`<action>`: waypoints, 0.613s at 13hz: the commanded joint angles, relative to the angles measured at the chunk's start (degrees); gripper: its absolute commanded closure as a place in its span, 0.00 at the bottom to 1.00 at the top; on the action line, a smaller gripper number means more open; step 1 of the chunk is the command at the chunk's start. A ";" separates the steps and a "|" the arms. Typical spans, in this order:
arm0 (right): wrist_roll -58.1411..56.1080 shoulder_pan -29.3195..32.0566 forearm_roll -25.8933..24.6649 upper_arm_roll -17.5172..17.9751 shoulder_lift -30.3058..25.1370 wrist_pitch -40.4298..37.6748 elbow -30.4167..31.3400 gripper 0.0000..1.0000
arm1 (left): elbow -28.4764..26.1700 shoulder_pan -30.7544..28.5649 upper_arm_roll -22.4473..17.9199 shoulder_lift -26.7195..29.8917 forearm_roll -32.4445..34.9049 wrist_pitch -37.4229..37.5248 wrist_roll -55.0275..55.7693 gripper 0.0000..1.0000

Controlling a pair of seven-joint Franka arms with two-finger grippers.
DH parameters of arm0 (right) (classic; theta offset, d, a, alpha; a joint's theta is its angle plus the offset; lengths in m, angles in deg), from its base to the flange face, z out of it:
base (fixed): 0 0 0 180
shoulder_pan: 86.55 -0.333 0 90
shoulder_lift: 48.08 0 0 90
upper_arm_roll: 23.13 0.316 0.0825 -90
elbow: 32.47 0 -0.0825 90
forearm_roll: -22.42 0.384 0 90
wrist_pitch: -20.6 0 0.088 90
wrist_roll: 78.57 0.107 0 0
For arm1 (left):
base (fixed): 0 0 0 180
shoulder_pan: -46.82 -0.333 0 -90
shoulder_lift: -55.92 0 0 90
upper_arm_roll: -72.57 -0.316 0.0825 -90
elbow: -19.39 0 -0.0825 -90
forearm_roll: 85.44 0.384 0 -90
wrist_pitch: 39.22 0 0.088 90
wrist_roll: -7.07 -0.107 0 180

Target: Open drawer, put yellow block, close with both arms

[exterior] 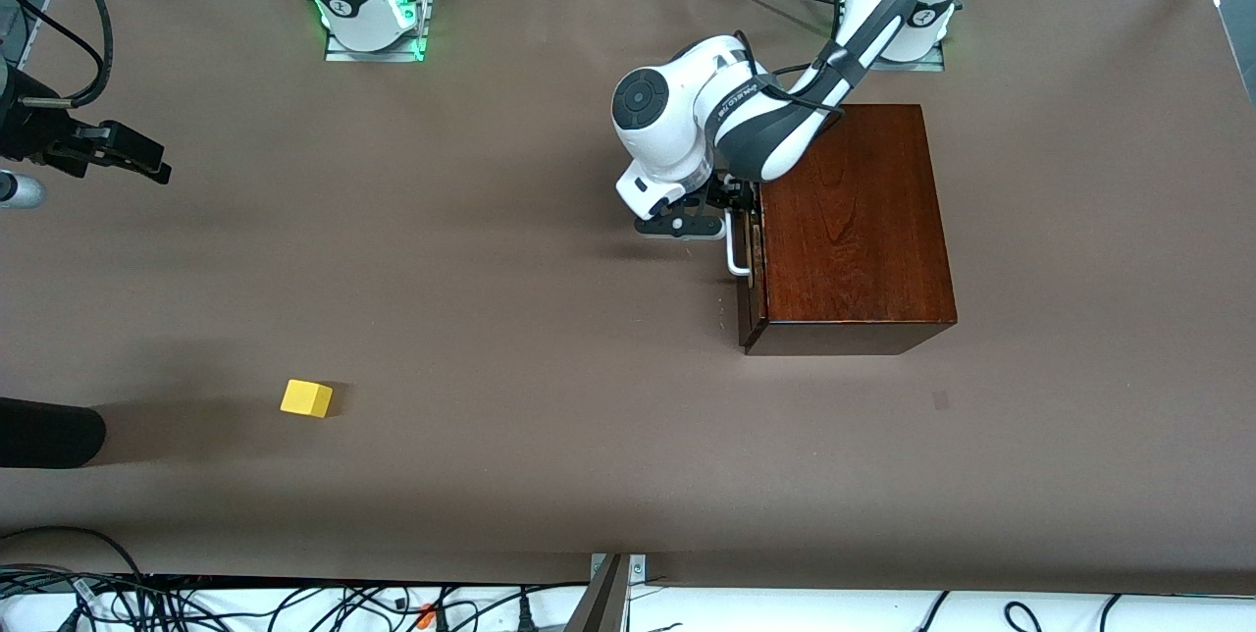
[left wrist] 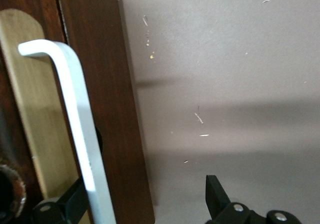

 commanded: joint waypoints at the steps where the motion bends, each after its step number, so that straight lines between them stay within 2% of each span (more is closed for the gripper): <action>1: -0.56 0.04 -0.85 0.12 -0.36 -0.17 -0.11 0.00 | -0.03 0.39 -0.05 -0.30 1.89 -2.05 1.90 0.00; 8: -0.56 0.04 -0.85 0.12 -0.36 -0.17 -0.11 0.00 | 0.58 2.68 0.12 -1.97 1.71 -8.38 5.59 0.00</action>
